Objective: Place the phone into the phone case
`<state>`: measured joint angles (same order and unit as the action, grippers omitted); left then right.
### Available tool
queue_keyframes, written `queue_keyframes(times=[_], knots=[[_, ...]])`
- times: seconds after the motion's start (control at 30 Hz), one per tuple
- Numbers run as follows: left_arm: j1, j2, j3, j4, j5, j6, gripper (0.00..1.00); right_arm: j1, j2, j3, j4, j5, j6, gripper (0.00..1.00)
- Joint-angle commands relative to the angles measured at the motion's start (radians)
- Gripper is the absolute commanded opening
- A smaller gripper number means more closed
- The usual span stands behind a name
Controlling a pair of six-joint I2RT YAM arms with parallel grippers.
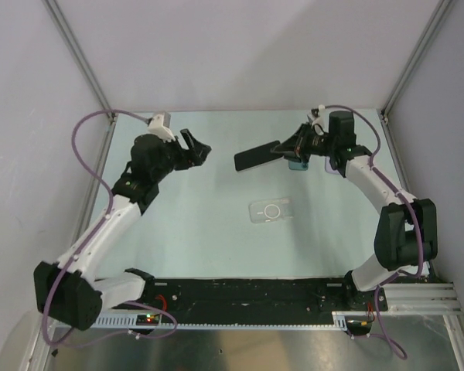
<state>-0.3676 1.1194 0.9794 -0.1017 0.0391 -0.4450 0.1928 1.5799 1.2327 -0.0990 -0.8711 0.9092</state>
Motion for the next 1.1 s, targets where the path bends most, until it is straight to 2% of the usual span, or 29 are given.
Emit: queue_keyframes(times=[0.0,0.27,0.53,0.73,1.07], knots=[[0.054,0.085,-0.069,0.048,0.466,-0.410,0.83,-0.001,-0.084,-0.070,0.158,-0.030,0.062,0.00],[0.063,0.208,-0.198,0.492,0.647,-0.757,0.85,0.006,-0.081,-0.164,0.327,-0.069,0.150,0.00],[0.064,0.319,-0.251,0.854,0.681,-1.063,0.80,0.032,-0.035,-0.182,0.515,-0.113,0.266,0.00],[0.065,0.371,-0.258,0.994,0.687,-1.182,0.71,0.052,0.008,-0.183,0.605,-0.153,0.323,0.00],[0.063,0.373,-0.295,1.036,0.704,-1.219,0.48,0.056,0.075,-0.181,0.715,-0.178,0.397,0.00]])
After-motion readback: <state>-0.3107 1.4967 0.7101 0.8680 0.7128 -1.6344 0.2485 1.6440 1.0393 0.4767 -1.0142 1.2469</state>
